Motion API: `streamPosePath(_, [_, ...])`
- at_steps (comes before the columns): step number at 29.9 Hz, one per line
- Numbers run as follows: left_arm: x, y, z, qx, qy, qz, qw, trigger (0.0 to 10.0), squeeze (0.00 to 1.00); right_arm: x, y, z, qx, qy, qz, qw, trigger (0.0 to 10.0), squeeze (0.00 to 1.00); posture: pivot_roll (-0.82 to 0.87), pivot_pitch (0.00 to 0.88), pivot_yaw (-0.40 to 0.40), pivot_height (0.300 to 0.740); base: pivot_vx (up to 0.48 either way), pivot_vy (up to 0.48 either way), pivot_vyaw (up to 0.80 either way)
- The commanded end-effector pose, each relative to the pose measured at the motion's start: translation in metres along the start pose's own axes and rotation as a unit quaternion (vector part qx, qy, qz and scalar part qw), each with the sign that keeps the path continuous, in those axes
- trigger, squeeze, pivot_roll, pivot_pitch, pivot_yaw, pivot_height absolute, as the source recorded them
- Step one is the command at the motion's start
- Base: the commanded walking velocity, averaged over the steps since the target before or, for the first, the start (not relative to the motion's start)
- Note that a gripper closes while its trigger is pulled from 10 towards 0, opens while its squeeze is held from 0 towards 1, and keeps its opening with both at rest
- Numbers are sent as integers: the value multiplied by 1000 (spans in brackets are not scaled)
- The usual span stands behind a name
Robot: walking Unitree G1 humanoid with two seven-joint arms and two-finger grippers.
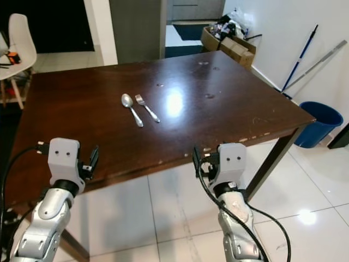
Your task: Setting the table
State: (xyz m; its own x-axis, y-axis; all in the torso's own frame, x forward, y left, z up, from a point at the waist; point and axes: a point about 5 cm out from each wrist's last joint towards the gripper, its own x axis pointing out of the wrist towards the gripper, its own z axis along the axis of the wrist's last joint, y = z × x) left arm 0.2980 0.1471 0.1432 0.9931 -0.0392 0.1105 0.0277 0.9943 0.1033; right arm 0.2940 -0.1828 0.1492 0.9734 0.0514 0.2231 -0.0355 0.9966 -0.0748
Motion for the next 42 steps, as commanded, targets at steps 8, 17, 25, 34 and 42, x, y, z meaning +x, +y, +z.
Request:
streamPosePath(8, [0,0,-3,3,9,0,1000,10000,0,0,14,-1,7,12,52,999,10000,0,-72,0,91,740,480,0,0])
streamPosePath(17, [1,-1,-2,5,8,-1,1000,10000,0,3,44,4,45,20,153,987,10000,0,-65,0,90,740,480,0,0])
streamPosePath(25, [2,4,-1,5,10,6,1000,10000,0,3,69,5,94,40,230,968,10000,0,-63,0,93,740,450,0,0])
streamPosePath(34, [7,16,10,20,9,-67,998,10000,0,4,84,-4,118,70,264,955,10000,0,-45,0,96,740,0,0,0])
streamPosePath(42, [9,39,43,71,12,-184,980,10000,0,25,95,-19,122,114,251,953,10000,0,6,0,106,740,0,0,0])
